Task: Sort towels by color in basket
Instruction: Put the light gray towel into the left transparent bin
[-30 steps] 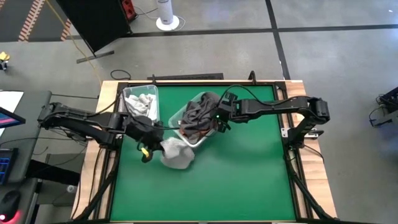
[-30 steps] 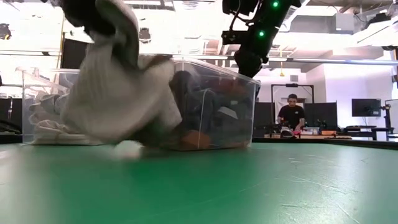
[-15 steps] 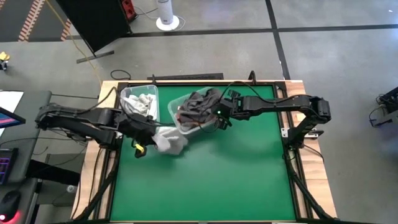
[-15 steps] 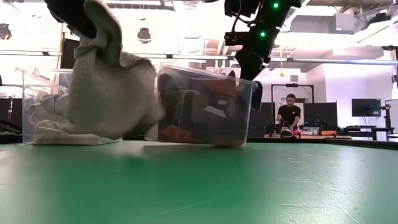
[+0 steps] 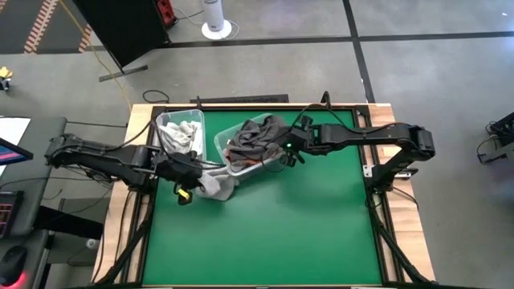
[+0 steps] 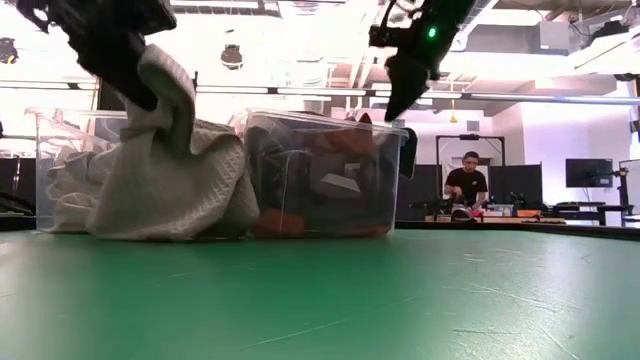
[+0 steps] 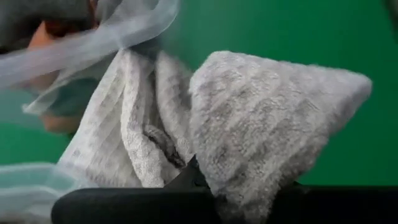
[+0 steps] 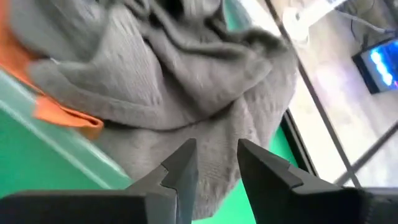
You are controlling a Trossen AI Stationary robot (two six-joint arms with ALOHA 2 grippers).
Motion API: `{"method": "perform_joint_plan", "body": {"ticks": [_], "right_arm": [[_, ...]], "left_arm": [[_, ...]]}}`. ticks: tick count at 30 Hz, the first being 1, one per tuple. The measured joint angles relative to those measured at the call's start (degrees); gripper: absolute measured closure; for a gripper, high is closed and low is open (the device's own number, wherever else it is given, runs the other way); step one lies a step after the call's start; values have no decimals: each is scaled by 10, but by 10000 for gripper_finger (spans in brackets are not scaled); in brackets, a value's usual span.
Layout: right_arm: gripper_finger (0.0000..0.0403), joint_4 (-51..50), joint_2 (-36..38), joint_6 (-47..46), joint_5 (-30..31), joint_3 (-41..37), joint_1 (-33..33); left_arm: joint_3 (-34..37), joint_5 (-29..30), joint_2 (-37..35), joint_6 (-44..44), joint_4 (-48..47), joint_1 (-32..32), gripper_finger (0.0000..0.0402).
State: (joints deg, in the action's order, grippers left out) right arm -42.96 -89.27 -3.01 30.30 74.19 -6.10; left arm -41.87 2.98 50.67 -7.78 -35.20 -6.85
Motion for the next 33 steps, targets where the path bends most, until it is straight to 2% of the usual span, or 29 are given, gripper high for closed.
{"method": "perform_joint_plan", "body": {"ticks": [4, 9, 17, 23, 27, 33], "right_arm": [[249, 22, 37, 2, -4, 0, 20], [249, 54, 53, 40, -59, 0, 59], [246, 118, -9, 128, -64, 0, 109], [211, 175, -49, 178, -64, 1, 114], [182, 189, -58, 203, -58, 1, 106], [178, 167, -58, 200, -58, 1, 83]], "left_arm": [[34, 23, 0, 12, 40, 0, 390], [40, 83, 9, 29, 52, 1, 390], [40, 100, 59, 94, 129, 1, 390], [39, 98, 119, 152, 186, 1, 390], [39, 68, 170, 172, 230, 1, 390], [39, -87, 227, 118, 242, -5, 390]]}}
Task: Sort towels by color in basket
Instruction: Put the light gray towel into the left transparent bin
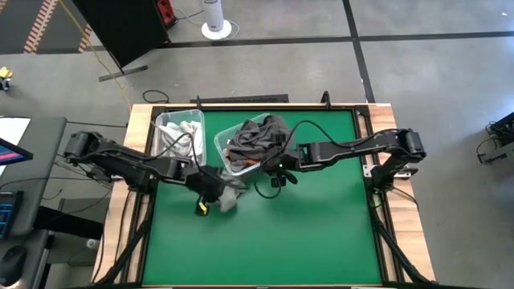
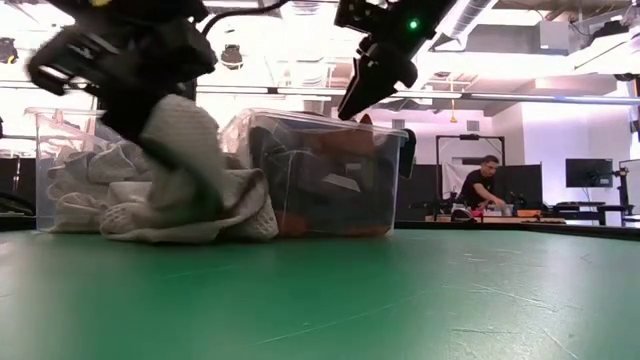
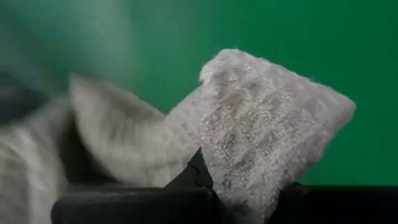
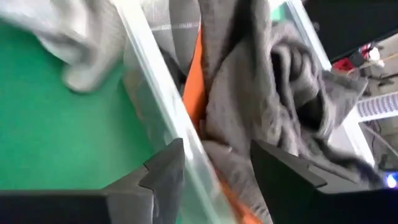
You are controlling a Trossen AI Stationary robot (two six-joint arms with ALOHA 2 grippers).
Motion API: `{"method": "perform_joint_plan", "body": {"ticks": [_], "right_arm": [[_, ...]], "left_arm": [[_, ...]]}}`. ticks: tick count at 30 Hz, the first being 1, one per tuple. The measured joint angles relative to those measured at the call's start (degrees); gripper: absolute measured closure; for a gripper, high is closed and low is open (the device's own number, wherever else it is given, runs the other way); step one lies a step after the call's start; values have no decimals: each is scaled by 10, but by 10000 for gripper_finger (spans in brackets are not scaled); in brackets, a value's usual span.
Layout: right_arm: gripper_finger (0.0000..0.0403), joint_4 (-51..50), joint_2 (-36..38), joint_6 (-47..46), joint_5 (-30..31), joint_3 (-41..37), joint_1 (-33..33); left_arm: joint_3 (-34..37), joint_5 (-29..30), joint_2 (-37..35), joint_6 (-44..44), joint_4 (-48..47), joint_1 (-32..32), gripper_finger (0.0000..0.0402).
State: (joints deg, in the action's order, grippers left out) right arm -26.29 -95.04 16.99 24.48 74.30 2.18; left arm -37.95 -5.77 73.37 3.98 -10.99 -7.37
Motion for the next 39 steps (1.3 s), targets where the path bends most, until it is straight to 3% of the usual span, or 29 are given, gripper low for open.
{"method": "perform_joint_plan", "body": {"ticks": [3, 6, 15, 21, 27, 39], "right_arm": [[185, -15, 0, -5, 0, 0, -8], [191, -17, 0, -10, -2, 0, -10], [195, -59, 6, -1, -2, 0, -16], [195, -135, 14, -22, -7, 0, -28], [195, -230, 20, -49, 0, 0, -36], [195, -226, 109, -82, 16, 0, -38]], "left_arm": [[0, -49, 6, -29, -28, -12, 390], [0, -57, -13, -45, -60, -25, 390], [-57, -51, -153, -66, -122, -40, 390], [-85, 71, -247, -46, -151, -38, 390], [-127, 148, -311, -29, -182, -38, 390], [-242, 413, -328, 23, -314, -38, 390]]}}
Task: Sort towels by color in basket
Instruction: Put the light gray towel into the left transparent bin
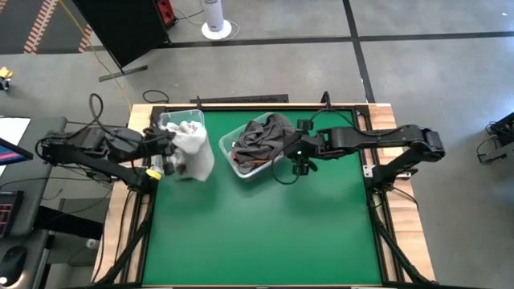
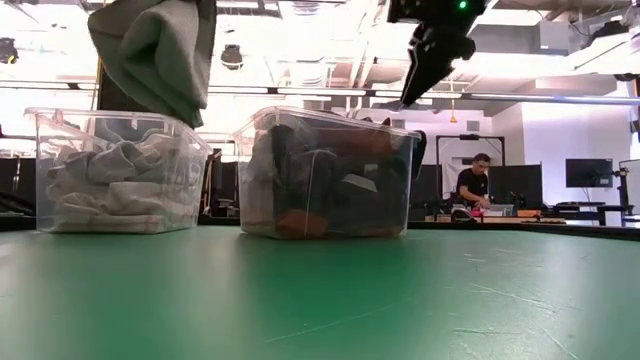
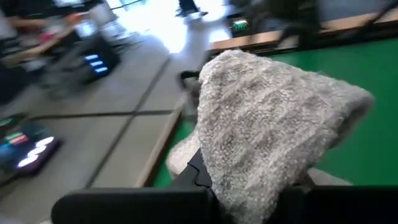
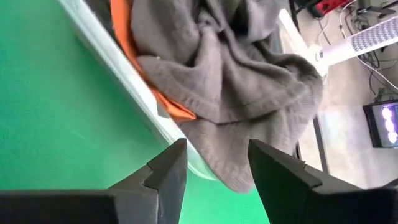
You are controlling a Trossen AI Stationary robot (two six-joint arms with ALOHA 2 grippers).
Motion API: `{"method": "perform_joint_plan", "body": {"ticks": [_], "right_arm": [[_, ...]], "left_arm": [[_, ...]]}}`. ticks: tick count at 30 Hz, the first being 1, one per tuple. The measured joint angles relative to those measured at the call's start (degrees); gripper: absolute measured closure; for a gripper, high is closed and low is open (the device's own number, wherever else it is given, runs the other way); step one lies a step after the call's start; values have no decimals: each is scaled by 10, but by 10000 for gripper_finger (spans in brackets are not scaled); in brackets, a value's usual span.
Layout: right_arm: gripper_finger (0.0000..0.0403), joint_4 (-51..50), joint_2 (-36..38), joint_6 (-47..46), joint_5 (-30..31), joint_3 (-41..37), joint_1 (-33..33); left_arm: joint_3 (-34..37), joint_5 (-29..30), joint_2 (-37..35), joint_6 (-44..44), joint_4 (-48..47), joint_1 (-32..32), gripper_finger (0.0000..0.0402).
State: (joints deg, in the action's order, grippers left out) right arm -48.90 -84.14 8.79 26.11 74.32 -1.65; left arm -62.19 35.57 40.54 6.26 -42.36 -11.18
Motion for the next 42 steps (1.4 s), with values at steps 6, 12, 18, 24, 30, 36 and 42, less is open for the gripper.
{"method": "perform_joint_plan", "body": {"ticks": [6, 12, 18, 24, 30, 36, 42], "right_arm": [[195, 1, 35, -30, 1, 0, 1], [195, 3, 47, -51, 2, 0, 10], [195, 25, 44, -54, 2, 0, 25], [195, 30, 33, -57, 1, 0, 33], [195, 39, 32, -57, 1, 0, 49], [195, 58, 32, -40, 1, 0, 66], [195, 62, 32, -42, 1, 0, 77]], "left_arm": [[-59, 132, 14, -46, -95, 3, 390], [-78, 134, 44, -181, -263, 48, 390], [-51, 111, 75, -229, -312, 82, 390], [-3, 29, 91, -180, -239, 113, 390], [80, -102, 80, -161, -178, 176, 390], [113, -174, 75, -131, -165, 289, 390], [148, -204, 120, -91, -165, 372, 390]]}}
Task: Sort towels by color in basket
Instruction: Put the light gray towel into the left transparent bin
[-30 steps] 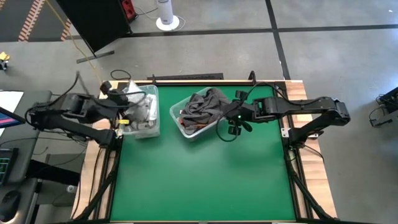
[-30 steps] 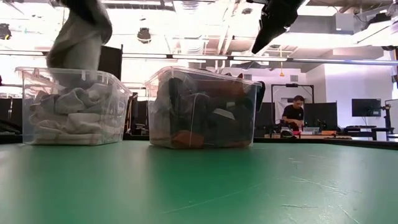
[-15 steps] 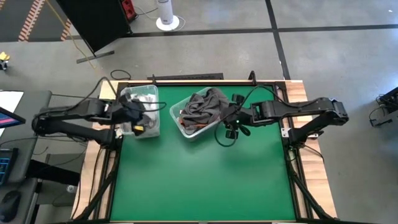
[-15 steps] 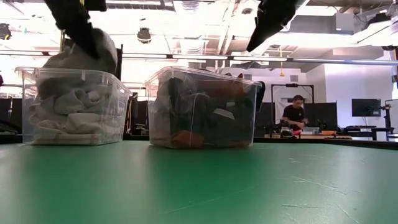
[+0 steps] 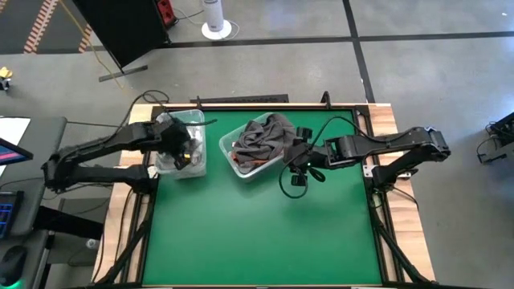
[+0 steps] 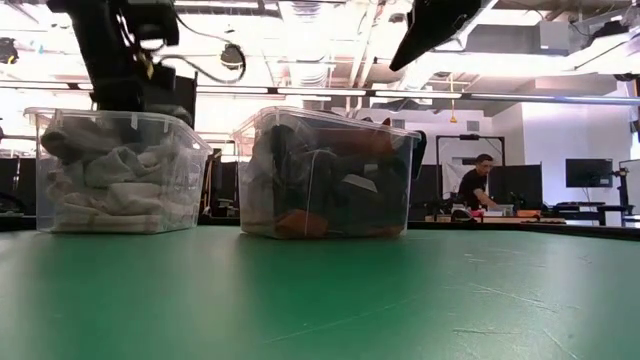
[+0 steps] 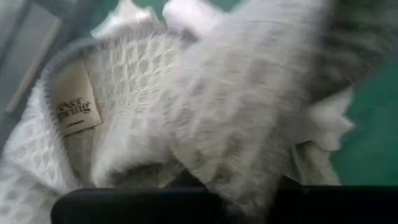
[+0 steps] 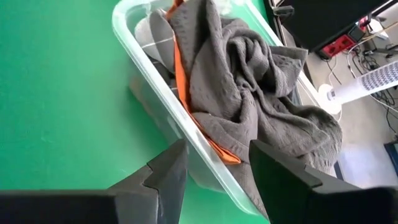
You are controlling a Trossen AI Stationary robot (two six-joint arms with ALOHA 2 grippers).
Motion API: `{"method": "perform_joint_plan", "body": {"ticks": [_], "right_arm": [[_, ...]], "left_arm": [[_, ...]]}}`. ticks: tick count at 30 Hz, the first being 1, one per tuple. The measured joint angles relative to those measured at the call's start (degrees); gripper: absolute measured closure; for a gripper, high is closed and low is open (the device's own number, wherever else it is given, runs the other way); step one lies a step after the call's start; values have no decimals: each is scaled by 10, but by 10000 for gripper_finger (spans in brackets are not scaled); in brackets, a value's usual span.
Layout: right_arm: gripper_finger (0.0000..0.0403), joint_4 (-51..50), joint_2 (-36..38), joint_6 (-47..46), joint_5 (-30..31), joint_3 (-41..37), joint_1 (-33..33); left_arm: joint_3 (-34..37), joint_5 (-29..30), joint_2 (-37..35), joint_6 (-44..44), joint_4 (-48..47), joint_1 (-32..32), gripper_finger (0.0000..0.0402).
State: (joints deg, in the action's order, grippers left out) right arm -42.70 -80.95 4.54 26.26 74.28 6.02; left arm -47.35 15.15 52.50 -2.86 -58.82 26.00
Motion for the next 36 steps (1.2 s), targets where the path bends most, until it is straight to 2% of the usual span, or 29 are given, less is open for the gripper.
{"method": "perform_joint_plan", "body": {"ticks": [3, 6, 14, 17, 19, 30, 36], "right_arm": [[195, 4, 0, -2, 0, 0, 6], [195, 14, 0, -2, 0, 0, 13], [195, 21, 0, -9, 0, 0, 27], [195, 20, 0, -15, 0, 0, 30], [195, 21, 0, -16, 0, 0, 30], [195, 20, 0, -33, 0, 0, 42], [195, 20, 0, -37, 0, 0, 41]], "left_arm": [[15, -5, 31, 17, 4, 19, 384], [19, -11, 55, 27, 7, 27, 359], [18, -18, 98, 40, 6, 29, 230], [-10, -18, 99, 37, -20, 29, 193], [-37, -37, 92, 36, -30, 30, 178], [-199, -74, 71, 53, -165, 16, 168], [-258, -76, 66, 77, -153, 13, 168]]}}
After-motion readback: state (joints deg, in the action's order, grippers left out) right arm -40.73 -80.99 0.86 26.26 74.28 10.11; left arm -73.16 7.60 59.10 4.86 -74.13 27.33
